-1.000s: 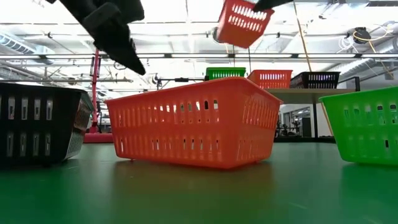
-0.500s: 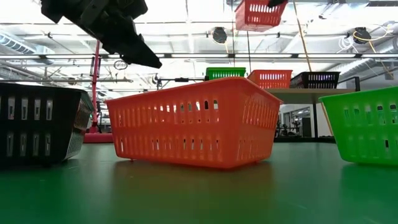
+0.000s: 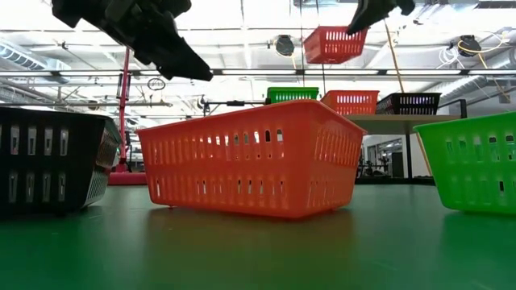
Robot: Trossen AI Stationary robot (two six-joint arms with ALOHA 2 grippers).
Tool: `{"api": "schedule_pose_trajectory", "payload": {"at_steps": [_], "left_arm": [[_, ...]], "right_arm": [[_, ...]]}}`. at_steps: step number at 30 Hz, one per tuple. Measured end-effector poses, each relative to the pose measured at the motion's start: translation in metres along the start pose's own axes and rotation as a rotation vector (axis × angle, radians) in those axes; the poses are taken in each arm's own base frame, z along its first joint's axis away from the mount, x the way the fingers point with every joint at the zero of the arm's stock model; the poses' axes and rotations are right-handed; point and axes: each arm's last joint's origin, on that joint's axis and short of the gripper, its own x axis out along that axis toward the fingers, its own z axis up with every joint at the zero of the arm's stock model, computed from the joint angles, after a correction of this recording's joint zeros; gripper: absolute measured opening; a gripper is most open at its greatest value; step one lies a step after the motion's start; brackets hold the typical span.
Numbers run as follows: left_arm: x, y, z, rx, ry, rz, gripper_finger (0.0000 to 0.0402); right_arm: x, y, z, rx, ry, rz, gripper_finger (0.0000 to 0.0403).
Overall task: Stack baskets on shelf by color
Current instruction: Stack the top orange basket on top of the orange basket on the shelf
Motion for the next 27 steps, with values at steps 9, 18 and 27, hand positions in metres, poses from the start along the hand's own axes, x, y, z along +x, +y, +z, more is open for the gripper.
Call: {"api": "schedule_pose_trajectory", "payload": {"at_steps": [9,18,27], "left_arm": [[-0.001,-0.005,0.000,0.011,-0.001,-0.009,0.0133],[-0.001,-0.005,0.000,0.011,-0.001,-0.009,0.0133],[-0.001,-0.005,0.000,0.018,-0.001,-0.008,0.0133]], "right_arm": [[0.018,-0.011,-0.030,0.040,0.002,0.069,0.0007],[0.036,-0.008,-0.052,0.113,0.003,0.117,0.0006],[0.051,0.003,-0.065,0.133,0.047,0.152,0.0011]]}}
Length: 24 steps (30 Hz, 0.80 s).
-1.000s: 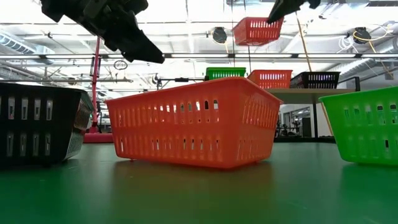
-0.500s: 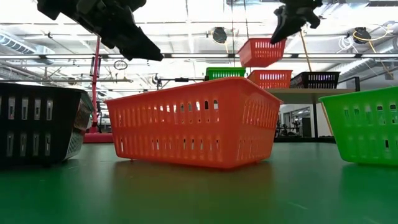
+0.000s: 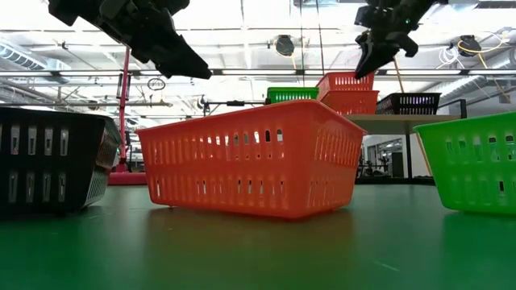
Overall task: Stack baskets on shelf by color
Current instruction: Stack the top orange basket on top of the orange basket on the shelf
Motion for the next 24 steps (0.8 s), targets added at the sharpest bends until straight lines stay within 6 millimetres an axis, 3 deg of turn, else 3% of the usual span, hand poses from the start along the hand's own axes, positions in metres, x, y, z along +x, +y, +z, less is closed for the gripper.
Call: {"api": "schedule_pose_trajectory", "payload": {"at_steps": [20,24], "left_arm": [[0.0000,0.0000,0.0000,0.002,0.000,0.000,0.0133],[0.0000,0.0000,0.0000,0.000,0.000,0.000,0.0133]], "right_arm": [[0.0102,0.0032,-0.0045,0.033,-0.004,-0.005,0.0025],[0.0102,0.0032,-0.0045,0.056,-0.005,-0.005,0.0044]]}}
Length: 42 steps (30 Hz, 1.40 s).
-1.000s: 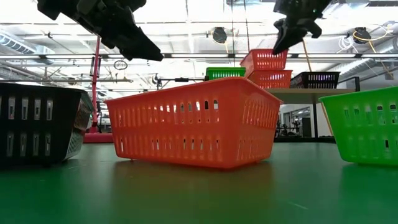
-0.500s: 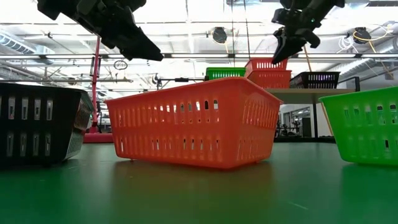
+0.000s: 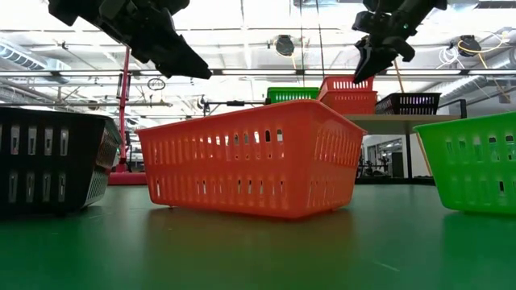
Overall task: Stack baskets on shelf by color
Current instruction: Stack the top orange basket on top of the orange basket on the shelf, then stack the left black basket on top of the black basket on the shelf
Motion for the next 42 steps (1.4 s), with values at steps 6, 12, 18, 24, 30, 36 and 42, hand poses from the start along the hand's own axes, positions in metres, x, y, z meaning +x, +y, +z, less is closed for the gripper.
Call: {"api": "schedule_pose_trajectory", "payload": {"at_steps": [6,12,18,24,30,36,42], "left_arm": [[0.000,0.000,0.000,-0.007,0.000,0.000,0.0133],[-0.001,-0.006,0.000,0.008,0.002,-0.021,0.0133],[-0.003,-0.019,-0.004,0.044,0.030,-0.036,0.0133],[-0.010,-0.040,-0.009,0.036,0.091,-0.067,0.0134],[-0.024,-0.061,-0.009,-0.033,0.225,-0.089,0.0134],[-0.037,-0.088,-0.010,-0.044,0.259,-0.157,0.0133],[-0.030,-0.116,-0.005,-0.024,0.348,-0.173,0.0133]], "right_arm": [[-0.007,0.001,0.002,0.012,-0.030,-0.027,0.0111],[-0.035,0.015,0.016,0.083,-0.181,-0.070,0.0146],[-0.056,0.040,0.030,0.232,-0.304,0.027,0.0150],[-0.053,0.069,0.043,0.343,-0.302,0.093,0.0150],[-0.030,0.109,0.047,0.333,-0.335,0.079,0.0150],[-0.013,0.149,0.045,0.312,-0.428,0.165,0.0144],[-0.004,0.177,0.046,0.292,-0.403,0.168,0.0142]]}}
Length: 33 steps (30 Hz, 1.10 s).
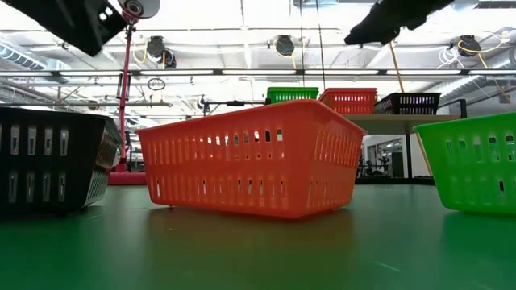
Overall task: Stack baskets on shelf by color
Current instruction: Stack the left black basket on top of the black basket on the shelf
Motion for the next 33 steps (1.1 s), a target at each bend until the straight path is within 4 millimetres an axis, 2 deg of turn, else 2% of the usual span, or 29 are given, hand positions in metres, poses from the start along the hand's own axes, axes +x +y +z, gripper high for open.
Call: {"api": "schedule_pose_trajectory", "payload": {"at_steps": [6,11,15,19,23,29,33], "left_arm": [[0.022,-0.029,0.007,0.069,0.135,-0.030,0.0133],[0.030,-0.057,0.012,0.150,0.223,-0.039,0.0133],[0.032,-0.081,0.008,0.268,0.301,-0.063,0.0133],[0.035,-0.097,-0.001,0.386,0.333,-0.094,0.0134],[0.035,-0.102,-0.006,0.428,0.349,-0.100,0.0144],[0.032,-0.098,-0.012,0.468,0.449,-0.142,0.0182],[0.031,-0.096,-0.015,0.510,0.492,-0.147,0.0194]], "right_arm": [[0.005,0.015,0.002,-0.006,-0.026,0.042,0.0142],[0.002,0.024,0.003,0.019,-0.041,0.084,0.0142],[-0.001,0.030,0.002,0.021,-0.045,0.111,0.0142],[-0.001,0.031,0.002,0.005,-0.046,0.118,0.0142],[-0.001,0.031,0.002,-0.019,-0.048,0.115,0.0142],[-0.001,0.031,0.002,-0.040,-0.049,0.115,0.0142],[-0.001,0.031,0.002,-0.040,-0.049,0.115,0.0142]]}}
